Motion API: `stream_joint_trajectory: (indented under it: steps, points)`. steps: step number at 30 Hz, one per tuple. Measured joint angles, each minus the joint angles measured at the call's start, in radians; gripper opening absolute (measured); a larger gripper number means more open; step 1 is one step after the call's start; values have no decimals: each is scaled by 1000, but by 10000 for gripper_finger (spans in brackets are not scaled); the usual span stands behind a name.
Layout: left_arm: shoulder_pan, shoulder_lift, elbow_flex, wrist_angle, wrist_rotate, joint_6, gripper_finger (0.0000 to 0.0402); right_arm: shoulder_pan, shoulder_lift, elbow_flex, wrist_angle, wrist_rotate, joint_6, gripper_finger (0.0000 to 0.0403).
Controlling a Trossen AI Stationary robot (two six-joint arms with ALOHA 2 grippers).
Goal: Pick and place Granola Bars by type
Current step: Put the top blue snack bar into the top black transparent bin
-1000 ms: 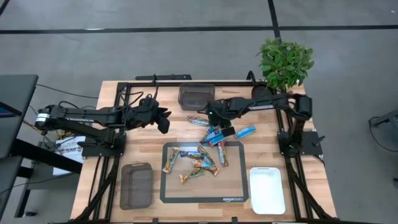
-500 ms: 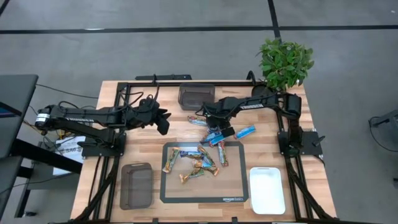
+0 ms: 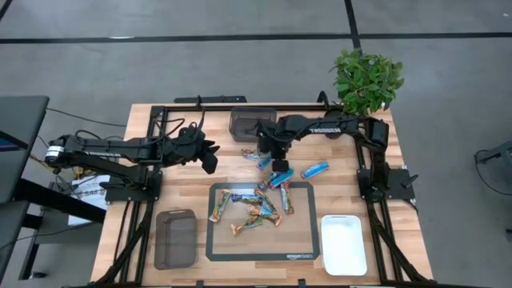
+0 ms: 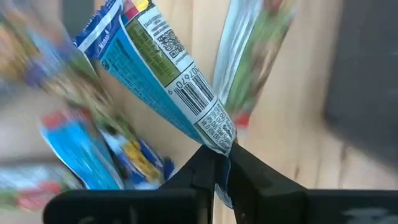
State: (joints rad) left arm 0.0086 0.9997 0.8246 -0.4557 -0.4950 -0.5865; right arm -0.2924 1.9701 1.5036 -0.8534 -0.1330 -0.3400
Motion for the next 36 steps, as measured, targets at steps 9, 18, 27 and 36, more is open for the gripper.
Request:
stream_joint_trajectory:
  steps: [9, 18, 27, 36]
  points:
    - [0, 0, 0, -3, -7, 0, 116, -74, -21, 242, 121, 28, 165, 3]
    - [0, 0, 0, -3, -11, 0, 116, -154, -20, 298, 126, 140, 200, 21]
    - [0, 0, 0, -2, -20, 104, 116, -177, -19, 298, 76, 162, 264, 70]
    - [0, 0, 0, 1, 22, 101, 116, -167, -19, 298, 78, 130, 230, 115]
